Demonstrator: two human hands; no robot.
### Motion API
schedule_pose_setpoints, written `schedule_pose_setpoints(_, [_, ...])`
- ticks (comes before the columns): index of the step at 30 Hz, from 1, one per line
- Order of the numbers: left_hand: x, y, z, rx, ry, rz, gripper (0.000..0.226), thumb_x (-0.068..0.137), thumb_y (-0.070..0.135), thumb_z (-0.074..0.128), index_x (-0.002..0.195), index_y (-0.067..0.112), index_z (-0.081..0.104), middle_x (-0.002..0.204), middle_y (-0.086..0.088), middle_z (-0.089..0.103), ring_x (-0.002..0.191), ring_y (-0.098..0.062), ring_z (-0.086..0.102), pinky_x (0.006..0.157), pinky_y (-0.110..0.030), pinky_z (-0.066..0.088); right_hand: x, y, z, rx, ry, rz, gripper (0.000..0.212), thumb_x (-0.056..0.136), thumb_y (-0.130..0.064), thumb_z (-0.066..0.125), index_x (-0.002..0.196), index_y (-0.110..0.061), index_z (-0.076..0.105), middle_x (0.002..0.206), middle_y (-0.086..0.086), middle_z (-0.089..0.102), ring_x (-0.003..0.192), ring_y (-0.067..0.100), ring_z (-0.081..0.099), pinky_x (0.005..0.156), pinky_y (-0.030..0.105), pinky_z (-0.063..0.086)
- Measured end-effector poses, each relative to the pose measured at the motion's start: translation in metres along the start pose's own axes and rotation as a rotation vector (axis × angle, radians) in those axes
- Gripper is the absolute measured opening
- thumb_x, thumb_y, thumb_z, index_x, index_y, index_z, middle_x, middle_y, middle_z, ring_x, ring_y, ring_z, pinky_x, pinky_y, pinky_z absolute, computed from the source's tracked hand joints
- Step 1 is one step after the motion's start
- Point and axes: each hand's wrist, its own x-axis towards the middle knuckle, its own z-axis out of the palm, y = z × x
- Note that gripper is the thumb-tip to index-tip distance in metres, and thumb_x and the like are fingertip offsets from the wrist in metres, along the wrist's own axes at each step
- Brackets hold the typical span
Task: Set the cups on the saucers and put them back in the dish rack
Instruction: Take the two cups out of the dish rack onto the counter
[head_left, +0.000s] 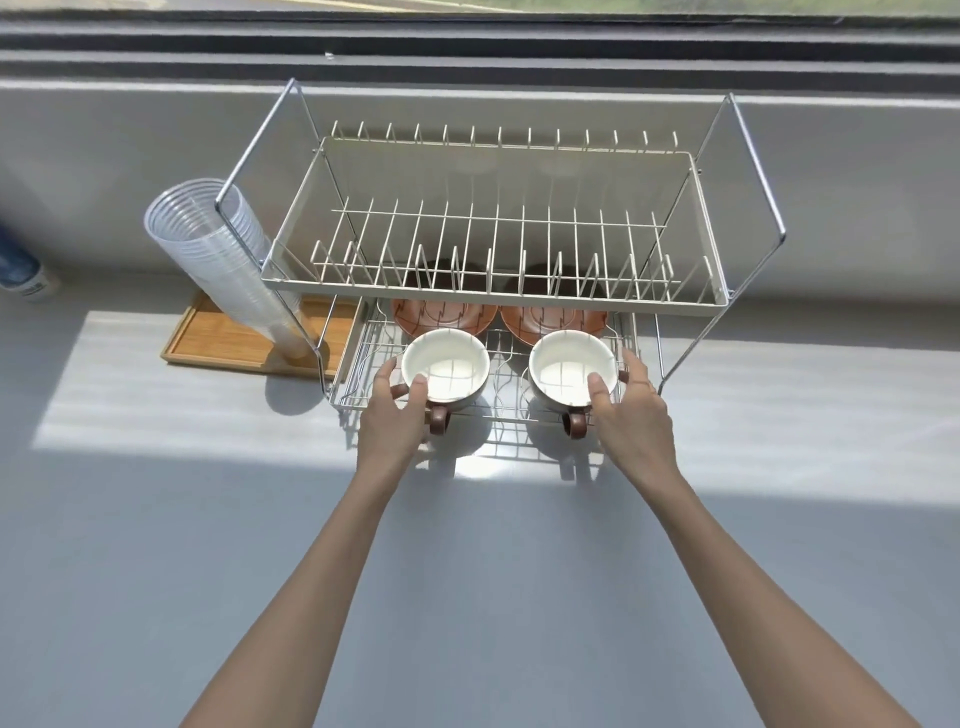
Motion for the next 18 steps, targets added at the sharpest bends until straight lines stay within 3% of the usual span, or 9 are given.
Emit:
schedule_pose_setpoints(2, [0.004,0.005,0.001,-0.151,-0.052,-0.122,0.053,0.098,0.032,0.052,0.148,0.023,0.037,0.101,0.001,0.067,0.080,-0.020,0.068,0.076,-0.045,0.061,0.006,-0.001,0.000,0.137,-0.053,0.109,0.055,0.099,-0.035,0.049,0.150,-0.020,0.034,0.127,0.009,0.060,0.119,0.035,0.057,0.100,0.046,0.048])
schedule_pose_setpoints(4, [0.006,0.009,0.000,-0.202,-0.091,-0.182,0.048,0.099,0.024,0.054,0.145,0.021,0.041,0.089,0.004,0.063,0.069,-0.015,0.066,0.062,-0.033,0.061,0.010,-0.001,0.001,0.311,-0.110,0.219,0.049,0.099,-0.027,0.050,0.147,-0.020,0.040,0.104,0.003,0.063,0.094,0.033,0.067,0.085,0.054,0.057])
schedule_pose_setpoints(5, [0.008,0.010,0.000,-0.206,-0.105,-0.198,0.047,0.098,0.022,0.056,0.144,0.021,0.043,0.089,0.004,0.062,0.067,-0.013,0.066,0.063,-0.032,0.060,0.012,-0.001,0.002,0.371,-0.133,0.261,0.046,0.099,-0.021,0.050,0.144,-0.019,0.044,0.094,0.001,0.063,0.080,0.032,0.068,0.078,0.056,0.059])
schedule_pose_setpoints(7, [0.011,0.010,0.001,-0.226,-0.116,-0.228,0.047,0.096,0.018,0.057,0.142,0.020,0.046,0.090,0.004,0.061,0.067,-0.014,0.066,0.080,-0.039,0.059,0.015,-0.001,0.004,0.451,-0.163,0.319,0.044,0.098,-0.014,0.050,0.141,-0.016,0.047,0.084,0.003,0.064,0.066,0.030,0.065,0.073,0.056,0.059])
schedule_pose_setpoints(9, [0.014,0.010,0.002,-0.252,-0.104,-0.260,0.047,0.095,0.013,0.056,0.140,0.021,0.047,0.089,0.003,0.061,0.069,-0.017,0.065,0.087,-0.041,0.056,0.015,-0.002,0.004,0.521,-0.191,0.363,0.045,0.099,-0.012,0.049,0.143,-0.013,0.044,0.079,0.007,0.066,0.056,0.024,0.066,0.067,0.047,0.059])
schedule_pose_setpoints(14, [0.010,0.010,0.006,-0.291,-0.063,-0.251,0.047,0.093,0.011,0.054,0.139,0.018,0.049,0.096,-0.004,0.063,0.079,-0.024,0.062,0.065,-0.029,0.053,0.007,-0.003,0.001,0.589,-0.172,0.372,0.047,0.099,-0.011,0.048,0.146,-0.010,0.042,0.077,0.006,0.068,0.050,0.020,0.067,0.065,0.035,0.062])
schedule_pose_setpoints(18, [-0.002,0.011,0.006,-0.293,-0.036,-0.211,0.046,0.092,0.010,0.051,0.137,0.014,0.051,0.102,-0.007,0.064,0.087,-0.029,0.064,0.059,-0.026,0.052,-0.006,-0.005,-0.010,0.618,-0.147,0.363,0.046,0.096,-0.007,0.046,0.142,-0.007,0.045,0.066,0.006,0.066,0.048,0.018,0.065,0.048,0.023,0.058])
